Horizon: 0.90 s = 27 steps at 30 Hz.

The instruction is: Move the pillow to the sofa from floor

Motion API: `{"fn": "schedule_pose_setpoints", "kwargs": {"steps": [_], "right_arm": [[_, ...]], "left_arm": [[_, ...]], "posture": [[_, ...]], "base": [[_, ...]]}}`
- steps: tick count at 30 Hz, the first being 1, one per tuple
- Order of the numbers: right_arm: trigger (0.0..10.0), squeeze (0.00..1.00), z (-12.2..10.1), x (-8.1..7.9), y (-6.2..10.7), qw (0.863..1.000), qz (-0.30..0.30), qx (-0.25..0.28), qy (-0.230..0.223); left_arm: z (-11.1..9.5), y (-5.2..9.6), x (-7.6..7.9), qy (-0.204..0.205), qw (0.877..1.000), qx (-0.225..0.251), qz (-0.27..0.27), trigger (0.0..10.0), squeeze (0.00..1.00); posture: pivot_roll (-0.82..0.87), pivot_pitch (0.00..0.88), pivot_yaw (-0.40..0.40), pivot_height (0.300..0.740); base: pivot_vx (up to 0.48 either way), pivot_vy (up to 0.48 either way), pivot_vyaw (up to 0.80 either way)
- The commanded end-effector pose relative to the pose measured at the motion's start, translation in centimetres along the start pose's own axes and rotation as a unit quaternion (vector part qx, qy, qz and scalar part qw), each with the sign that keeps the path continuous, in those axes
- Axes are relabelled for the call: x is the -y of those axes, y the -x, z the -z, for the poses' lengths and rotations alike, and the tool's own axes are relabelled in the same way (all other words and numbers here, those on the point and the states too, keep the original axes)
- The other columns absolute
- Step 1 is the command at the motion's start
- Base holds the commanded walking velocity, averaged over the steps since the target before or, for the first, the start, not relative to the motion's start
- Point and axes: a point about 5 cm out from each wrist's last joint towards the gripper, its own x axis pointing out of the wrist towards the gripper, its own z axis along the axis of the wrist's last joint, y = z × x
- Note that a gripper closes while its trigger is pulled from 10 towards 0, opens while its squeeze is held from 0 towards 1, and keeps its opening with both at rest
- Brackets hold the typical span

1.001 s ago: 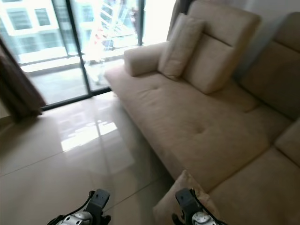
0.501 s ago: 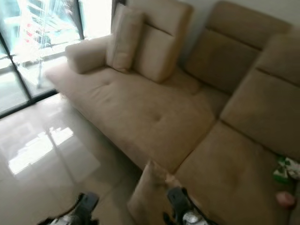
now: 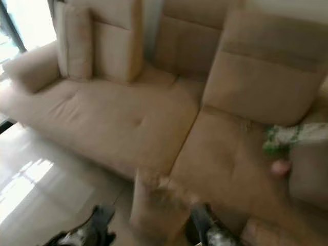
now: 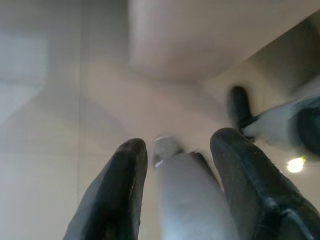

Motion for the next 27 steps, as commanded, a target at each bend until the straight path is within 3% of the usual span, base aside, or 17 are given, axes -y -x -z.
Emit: {"fn": "schedule_pose_setpoints", "kwargs": {"steps": [1, 5, 8, 17, 27], "right_arm": [[10.0, 0.00, -3.3, -2.3, -0.2, 0.983, 0.028, 0.162, -0.082], [10.0, 0.00, -3.5, -2.1, -0.1, 0.981, 0.040, 0.172, -0.076], [10.0, 0.00, -3.6, -2.0, 0.0, 0.980, 0.044, 0.178, -0.075], [10.0, 0.00, -4.5, -1.4, 0.4, 0.969, 0.054, 0.224, -0.088], [10.0, 0.00, -4.6, -1.4, 0.4, 0.969, 0.053, 0.226, -0.084]], "left_arm": [[-8.7, 1.4, 1.0, 0.087, 0.965, 0.225, 0.106, 10.0, 0.00], [-9.2, 1.6, 0.6, 0.080, 0.961, 0.253, 0.079, 10.0, 0.00], [-9.1, 1.6, 0.5, 0.080, 0.962, 0.248, 0.077, 10.0, 0.00], [-8.7, 1.4, 1.2, 0.084, 0.960, 0.245, 0.108, 10.0, 0.00], [-8.8, 1.4, 1.6, 0.070, 0.960, 0.245, 0.119, 10.0, 0.00]], "posture": [[-0.07, 0.000, 0.064, 0.740], [-0.07, 0.000, 0.063, 0.740], [-0.08, 0.000, 0.062, 0.740], [-0.08, 0.000, 0.058, 0.740], [-0.08, 0.000, 0.061, 0.740]], "base": [[0.000, 0.000, -0.77], [0.000, 0.000, -0.58], [0.000, 0.000, 0.00], [0.000, 0.000, 0.00], [0.000, 0.000, 0.00]]}}
